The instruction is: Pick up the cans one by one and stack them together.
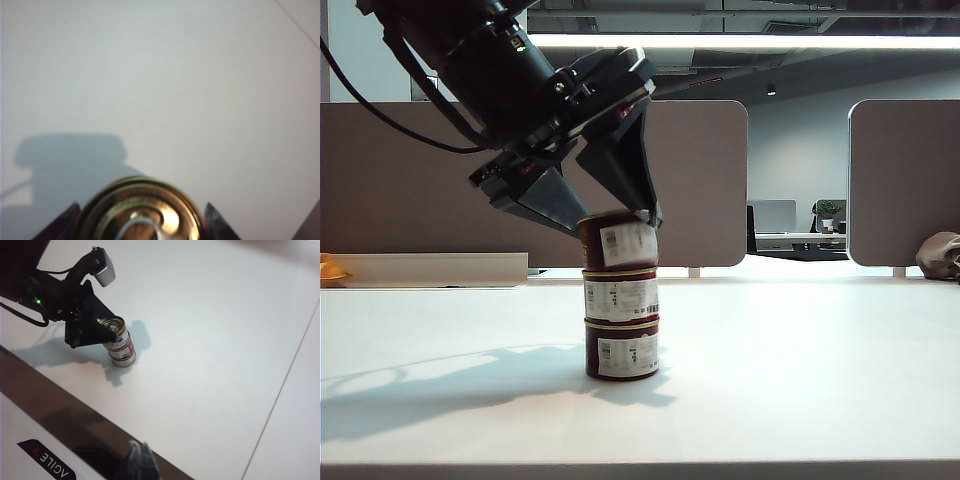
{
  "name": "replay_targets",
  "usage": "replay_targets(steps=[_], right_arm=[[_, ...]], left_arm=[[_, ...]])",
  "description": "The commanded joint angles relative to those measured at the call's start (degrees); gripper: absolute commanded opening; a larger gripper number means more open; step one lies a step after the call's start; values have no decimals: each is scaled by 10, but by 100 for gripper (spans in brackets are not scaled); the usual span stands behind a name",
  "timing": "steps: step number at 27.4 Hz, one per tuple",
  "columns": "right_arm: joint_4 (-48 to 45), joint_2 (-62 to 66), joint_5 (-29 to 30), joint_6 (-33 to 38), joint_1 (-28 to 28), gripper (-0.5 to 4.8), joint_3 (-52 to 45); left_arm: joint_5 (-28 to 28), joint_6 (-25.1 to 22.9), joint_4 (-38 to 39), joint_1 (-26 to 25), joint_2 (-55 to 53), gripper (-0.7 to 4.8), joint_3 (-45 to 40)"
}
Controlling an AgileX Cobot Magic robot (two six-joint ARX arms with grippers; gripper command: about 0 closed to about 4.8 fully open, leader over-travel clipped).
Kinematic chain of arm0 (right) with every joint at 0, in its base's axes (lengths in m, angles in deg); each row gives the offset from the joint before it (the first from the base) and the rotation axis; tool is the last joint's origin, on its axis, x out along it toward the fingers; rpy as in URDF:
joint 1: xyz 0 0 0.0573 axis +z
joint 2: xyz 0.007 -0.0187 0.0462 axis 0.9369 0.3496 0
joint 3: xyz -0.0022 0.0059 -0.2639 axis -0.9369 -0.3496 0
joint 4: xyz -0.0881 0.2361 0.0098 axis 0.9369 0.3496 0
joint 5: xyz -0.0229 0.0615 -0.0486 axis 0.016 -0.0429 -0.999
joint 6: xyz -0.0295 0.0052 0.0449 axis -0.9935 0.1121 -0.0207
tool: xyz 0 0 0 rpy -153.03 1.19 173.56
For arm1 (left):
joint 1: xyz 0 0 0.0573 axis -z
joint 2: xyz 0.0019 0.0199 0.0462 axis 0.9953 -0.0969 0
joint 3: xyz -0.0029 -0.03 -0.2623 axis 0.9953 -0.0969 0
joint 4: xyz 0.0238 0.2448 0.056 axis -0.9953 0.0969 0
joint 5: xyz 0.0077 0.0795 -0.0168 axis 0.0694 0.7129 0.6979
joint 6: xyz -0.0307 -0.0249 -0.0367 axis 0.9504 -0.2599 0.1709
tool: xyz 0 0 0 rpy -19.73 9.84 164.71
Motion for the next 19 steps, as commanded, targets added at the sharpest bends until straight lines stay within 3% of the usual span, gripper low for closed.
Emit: replay_targets(steps=[1, 9, 17, 19], right_arm=[[-10, -1, -3, 2, 0, -6, 3], [-10, -1, -3, 2, 0, -6, 3], [-10, -1, -3, 2, 0, -6, 3], [-10, -1, -3, 2, 0, -6, 3]], left_arm=[[-3, 0, -5, 0, 2, 314, 2], [-1, 0, -5, 0, 3, 313, 10], [2, 0, 58, 0, 4, 306, 108], [2, 0, 78, 0, 5, 236, 122]])
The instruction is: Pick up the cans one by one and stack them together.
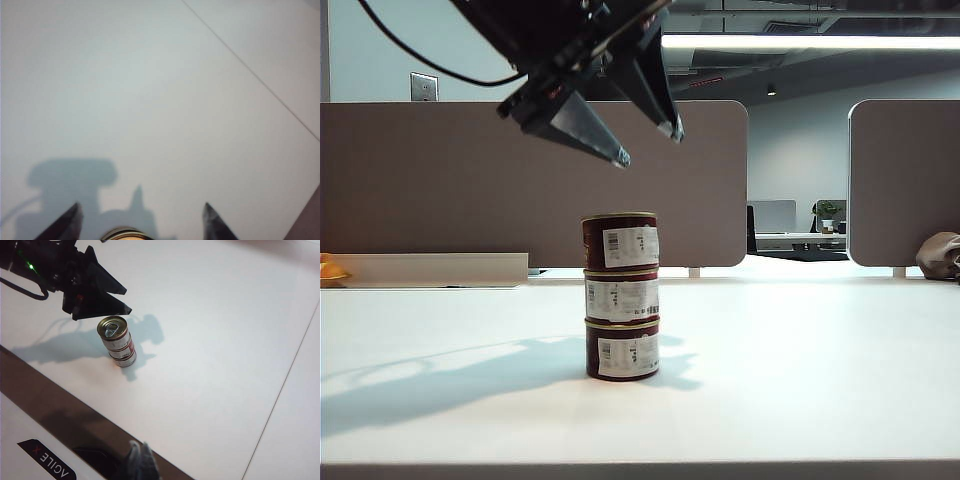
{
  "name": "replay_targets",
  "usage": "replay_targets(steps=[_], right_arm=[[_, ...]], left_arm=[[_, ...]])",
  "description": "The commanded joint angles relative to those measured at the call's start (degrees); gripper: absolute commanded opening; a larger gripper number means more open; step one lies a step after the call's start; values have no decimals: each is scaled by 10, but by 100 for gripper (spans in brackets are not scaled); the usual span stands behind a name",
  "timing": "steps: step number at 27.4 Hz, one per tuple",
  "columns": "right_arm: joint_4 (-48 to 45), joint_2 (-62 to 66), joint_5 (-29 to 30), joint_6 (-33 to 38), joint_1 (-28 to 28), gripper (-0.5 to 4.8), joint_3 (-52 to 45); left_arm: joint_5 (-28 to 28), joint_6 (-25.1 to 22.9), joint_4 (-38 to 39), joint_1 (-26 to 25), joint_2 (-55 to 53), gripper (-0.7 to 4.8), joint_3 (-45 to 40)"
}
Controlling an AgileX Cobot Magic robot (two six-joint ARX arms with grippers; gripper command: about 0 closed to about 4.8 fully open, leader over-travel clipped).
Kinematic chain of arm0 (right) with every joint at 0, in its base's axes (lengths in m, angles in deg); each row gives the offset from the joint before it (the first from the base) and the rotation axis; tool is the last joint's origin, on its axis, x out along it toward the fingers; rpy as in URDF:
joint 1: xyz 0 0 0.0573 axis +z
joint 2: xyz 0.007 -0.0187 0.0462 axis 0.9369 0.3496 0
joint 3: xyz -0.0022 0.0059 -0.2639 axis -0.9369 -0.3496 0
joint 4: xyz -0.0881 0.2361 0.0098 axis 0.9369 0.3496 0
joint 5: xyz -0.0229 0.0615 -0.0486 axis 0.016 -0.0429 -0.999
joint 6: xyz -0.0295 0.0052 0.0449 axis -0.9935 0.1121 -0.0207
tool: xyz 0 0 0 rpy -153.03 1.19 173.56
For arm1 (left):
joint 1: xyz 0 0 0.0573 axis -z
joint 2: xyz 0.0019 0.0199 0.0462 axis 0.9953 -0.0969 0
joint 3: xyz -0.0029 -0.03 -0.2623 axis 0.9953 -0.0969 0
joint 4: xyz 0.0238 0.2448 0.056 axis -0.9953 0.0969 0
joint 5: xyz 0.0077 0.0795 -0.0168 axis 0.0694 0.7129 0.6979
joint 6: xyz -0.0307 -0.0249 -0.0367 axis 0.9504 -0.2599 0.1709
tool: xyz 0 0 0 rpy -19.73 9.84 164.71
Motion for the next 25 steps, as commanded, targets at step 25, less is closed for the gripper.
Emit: replay_targets(steps=[25], right_arm=[[-151, -202, -28, -132, -2, -6, 2]], left_arm=[[157, 32, 131, 8, 421, -6, 23]])
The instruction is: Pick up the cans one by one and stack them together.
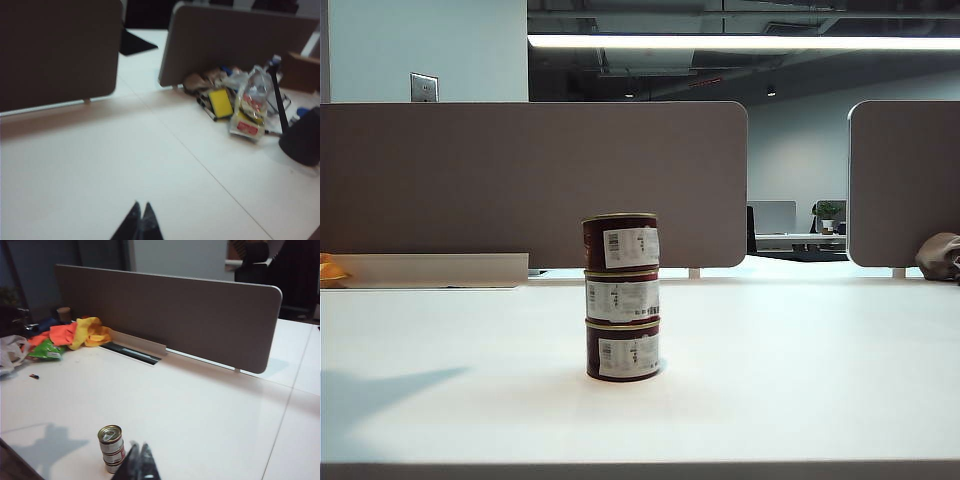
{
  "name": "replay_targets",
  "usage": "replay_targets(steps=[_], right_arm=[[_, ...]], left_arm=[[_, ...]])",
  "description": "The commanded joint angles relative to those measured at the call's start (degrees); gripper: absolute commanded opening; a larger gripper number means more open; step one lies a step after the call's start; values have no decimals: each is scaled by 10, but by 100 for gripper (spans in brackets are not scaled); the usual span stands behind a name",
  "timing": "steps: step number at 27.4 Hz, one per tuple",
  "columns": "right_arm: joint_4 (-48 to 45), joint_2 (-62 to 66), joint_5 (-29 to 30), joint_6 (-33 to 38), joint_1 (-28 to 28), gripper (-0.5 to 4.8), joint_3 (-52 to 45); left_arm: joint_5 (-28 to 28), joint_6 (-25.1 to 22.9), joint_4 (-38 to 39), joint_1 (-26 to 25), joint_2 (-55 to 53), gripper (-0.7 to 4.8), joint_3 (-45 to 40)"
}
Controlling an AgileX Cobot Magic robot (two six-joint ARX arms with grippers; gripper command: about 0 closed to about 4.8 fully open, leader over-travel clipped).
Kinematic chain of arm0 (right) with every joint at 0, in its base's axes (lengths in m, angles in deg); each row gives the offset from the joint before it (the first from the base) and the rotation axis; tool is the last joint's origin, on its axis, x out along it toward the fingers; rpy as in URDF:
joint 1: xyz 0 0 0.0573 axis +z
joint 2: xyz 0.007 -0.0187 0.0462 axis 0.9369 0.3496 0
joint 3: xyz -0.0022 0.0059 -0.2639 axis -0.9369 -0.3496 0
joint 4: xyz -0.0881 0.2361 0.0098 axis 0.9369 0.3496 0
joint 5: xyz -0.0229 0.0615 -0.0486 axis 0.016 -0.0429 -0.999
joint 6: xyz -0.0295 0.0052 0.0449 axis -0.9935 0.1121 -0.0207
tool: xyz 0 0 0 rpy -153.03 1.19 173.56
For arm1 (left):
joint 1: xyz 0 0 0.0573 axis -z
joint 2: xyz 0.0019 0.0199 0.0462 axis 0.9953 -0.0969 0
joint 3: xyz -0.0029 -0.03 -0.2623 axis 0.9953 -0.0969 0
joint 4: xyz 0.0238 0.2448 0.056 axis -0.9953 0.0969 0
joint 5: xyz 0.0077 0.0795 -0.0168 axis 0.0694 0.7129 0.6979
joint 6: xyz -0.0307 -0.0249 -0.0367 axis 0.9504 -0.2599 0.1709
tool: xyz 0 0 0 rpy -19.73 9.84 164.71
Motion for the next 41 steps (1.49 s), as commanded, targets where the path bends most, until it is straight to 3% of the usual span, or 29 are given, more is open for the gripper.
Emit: replay_targets(steps=[1, 8, 11, 22, 28, 34, 41], right_arm=[[-9, -14, 5, 1, -1, -6, 0], [-12, -23, 8, 1, -1, -6, -35], [-40, -24, 38, 2, -1, -6, -79], [-284, -27, 149, 13, 0, -6, -301], [-379, -28, 183, 53, 0, -6, -410], [-476, -30, 210, 68, 0, -6, -492], [-571, -30, 214, 68, -1, -6, -610]], left_arm=[[21, 4, 37, 0, 46, -6, 1], [47, 12, 103, 0, 138, -6, 0], [67, 12, 132, 0, 167, -6, 0], [67, 5, 147, 0, 219, -6, -77], [39, 6, 73, 0, 219, -6, -199], [-33, 6, -48, 0, 219, -6, -315], [-53, 2, -145, 0, 218, -6, -434]])
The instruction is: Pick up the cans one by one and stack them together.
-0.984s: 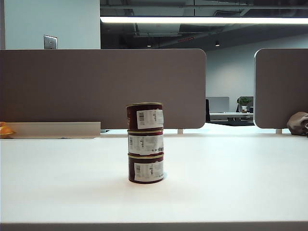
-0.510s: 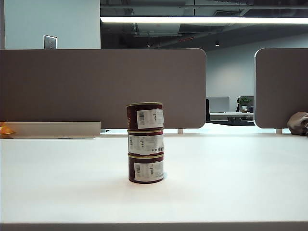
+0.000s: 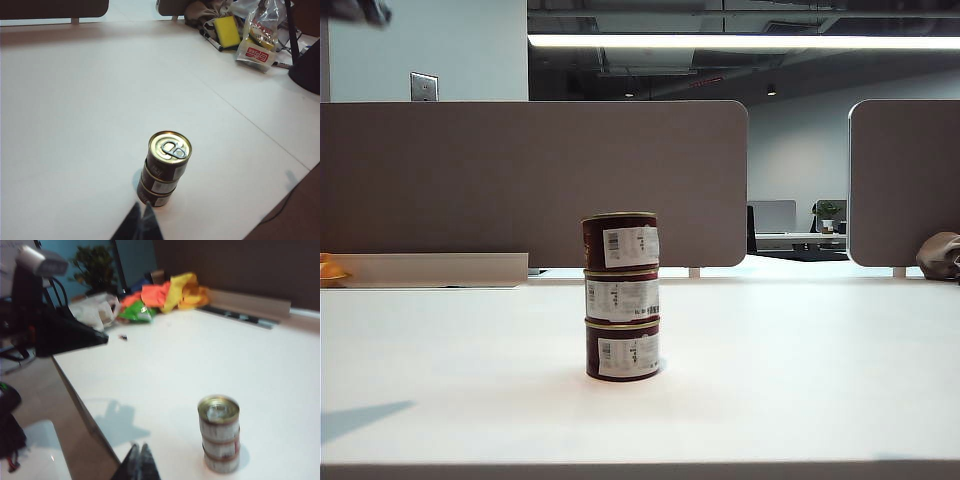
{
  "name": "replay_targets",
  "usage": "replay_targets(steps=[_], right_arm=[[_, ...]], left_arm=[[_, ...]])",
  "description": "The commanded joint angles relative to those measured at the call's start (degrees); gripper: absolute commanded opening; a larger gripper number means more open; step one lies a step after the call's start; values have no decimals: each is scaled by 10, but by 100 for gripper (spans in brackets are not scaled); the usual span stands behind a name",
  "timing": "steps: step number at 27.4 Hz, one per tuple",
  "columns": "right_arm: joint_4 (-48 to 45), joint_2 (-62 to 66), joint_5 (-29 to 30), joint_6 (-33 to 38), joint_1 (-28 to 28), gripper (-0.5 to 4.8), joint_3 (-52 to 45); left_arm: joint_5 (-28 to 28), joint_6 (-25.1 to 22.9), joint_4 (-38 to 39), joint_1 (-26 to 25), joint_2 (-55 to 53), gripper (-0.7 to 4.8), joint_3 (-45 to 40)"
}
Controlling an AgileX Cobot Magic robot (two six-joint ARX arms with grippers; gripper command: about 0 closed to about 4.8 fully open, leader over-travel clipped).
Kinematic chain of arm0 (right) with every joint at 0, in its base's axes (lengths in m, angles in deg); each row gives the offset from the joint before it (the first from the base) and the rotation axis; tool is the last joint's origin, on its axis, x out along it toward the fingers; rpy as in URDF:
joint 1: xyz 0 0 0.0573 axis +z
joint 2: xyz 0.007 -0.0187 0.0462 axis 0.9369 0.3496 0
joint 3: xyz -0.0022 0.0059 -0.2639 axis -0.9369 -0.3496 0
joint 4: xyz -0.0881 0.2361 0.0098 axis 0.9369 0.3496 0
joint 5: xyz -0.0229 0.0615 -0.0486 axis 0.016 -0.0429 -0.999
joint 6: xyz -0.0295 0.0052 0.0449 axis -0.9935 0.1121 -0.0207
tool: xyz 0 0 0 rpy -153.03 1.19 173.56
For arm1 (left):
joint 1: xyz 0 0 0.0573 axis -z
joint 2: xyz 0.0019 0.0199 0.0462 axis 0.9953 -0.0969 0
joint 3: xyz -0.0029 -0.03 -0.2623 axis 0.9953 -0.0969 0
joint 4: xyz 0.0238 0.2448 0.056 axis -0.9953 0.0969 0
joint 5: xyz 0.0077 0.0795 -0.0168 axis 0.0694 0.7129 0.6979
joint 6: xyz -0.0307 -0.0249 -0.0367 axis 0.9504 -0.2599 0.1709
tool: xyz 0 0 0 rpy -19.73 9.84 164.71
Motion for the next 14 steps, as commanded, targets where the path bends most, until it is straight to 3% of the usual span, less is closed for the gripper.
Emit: replay_targets(steps=[1, 4, 14], right_arm=[[-63, -1, 5, 3, 0, -6, -62], [-95, -1, 6, 3, 0, -6, -125], [-84, -1, -10, -8, -3, -6, -179]], left_arm=[[-21, -12, -46, 0, 0, -6, -53], [-56, -46, -68, 0, 0, -6, -99], [-58, -134, -80, -1, 0, -6, -140]])
